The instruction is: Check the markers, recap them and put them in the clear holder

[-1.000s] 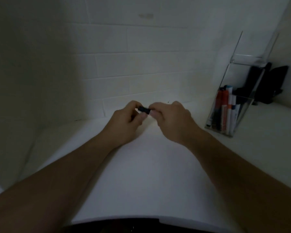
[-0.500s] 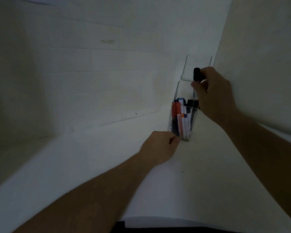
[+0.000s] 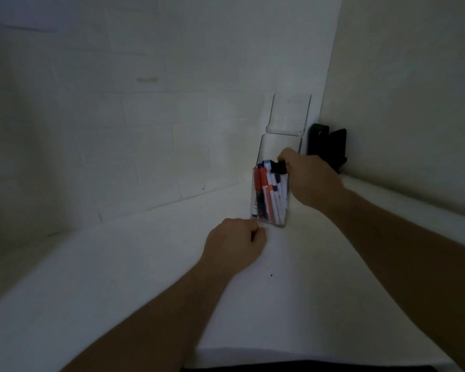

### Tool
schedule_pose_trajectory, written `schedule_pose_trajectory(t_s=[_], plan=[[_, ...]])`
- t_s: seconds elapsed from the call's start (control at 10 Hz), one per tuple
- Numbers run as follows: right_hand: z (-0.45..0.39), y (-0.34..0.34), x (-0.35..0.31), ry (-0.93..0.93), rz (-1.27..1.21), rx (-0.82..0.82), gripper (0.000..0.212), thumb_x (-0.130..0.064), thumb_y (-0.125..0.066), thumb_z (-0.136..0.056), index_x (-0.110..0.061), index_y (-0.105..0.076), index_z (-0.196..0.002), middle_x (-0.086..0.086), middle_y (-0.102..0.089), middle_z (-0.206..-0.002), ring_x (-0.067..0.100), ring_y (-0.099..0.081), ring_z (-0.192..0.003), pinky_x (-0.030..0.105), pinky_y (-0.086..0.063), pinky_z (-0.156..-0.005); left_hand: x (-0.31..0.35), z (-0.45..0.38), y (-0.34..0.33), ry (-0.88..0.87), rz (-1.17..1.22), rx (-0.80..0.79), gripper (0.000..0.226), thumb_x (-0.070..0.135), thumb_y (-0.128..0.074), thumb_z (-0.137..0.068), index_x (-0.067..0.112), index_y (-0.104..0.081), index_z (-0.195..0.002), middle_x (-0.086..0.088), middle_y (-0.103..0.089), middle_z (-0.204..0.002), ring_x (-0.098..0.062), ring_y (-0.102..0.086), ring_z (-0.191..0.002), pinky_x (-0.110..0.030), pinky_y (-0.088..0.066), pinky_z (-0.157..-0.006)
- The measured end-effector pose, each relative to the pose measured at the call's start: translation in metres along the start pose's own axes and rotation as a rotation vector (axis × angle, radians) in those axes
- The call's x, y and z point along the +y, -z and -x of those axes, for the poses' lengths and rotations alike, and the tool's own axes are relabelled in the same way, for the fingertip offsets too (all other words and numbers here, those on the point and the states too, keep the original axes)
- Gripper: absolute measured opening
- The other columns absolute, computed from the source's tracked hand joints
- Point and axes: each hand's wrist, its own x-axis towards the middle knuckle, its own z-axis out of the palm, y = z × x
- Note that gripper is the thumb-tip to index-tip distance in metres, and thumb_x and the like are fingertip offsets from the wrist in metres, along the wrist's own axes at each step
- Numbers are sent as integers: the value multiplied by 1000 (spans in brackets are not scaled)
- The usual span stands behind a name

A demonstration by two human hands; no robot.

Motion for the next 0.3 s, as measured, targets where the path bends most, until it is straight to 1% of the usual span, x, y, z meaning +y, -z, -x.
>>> schedule_pose_trajectory(t_s=[0.1, 0.2, 0.3], plan=[[2, -5, 4, 24, 45, -66, 13, -17, -48, -101, -18, -61, -105, 2, -65, -89, 14, -57, -73, 29, -47, -65, 0, 0, 0, 60, -17, 9, 41, 43, -43, -95, 17, -49, -63, 5, -53, -55, -12, -54, -54, -25, -46, -54], [4, 9, -1, 30, -15, -141, 25, -12, -51, -97, -11, -66, -117, 8, -66, -110, 26, -63, -98, 39, -53, -87, 3, -2, 0, 79, -65, 3, 41, 44, -42, -95, 17, -53, -66, 4, -54, -56, -11, -53, -55, -23, -41, -52], [26, 7, -9, 14, -91, 101, 48, -21, -42, -94, -9, -55, -138, 14, -55, -138, 32, -55, -123, 49, -47, -105, 3, -2, 0, 109, -68, -13, 41, 44, -42, -95, 18, -51, -65, 4, -54, -57, -13, -54, -55, -23, -36, -51]])
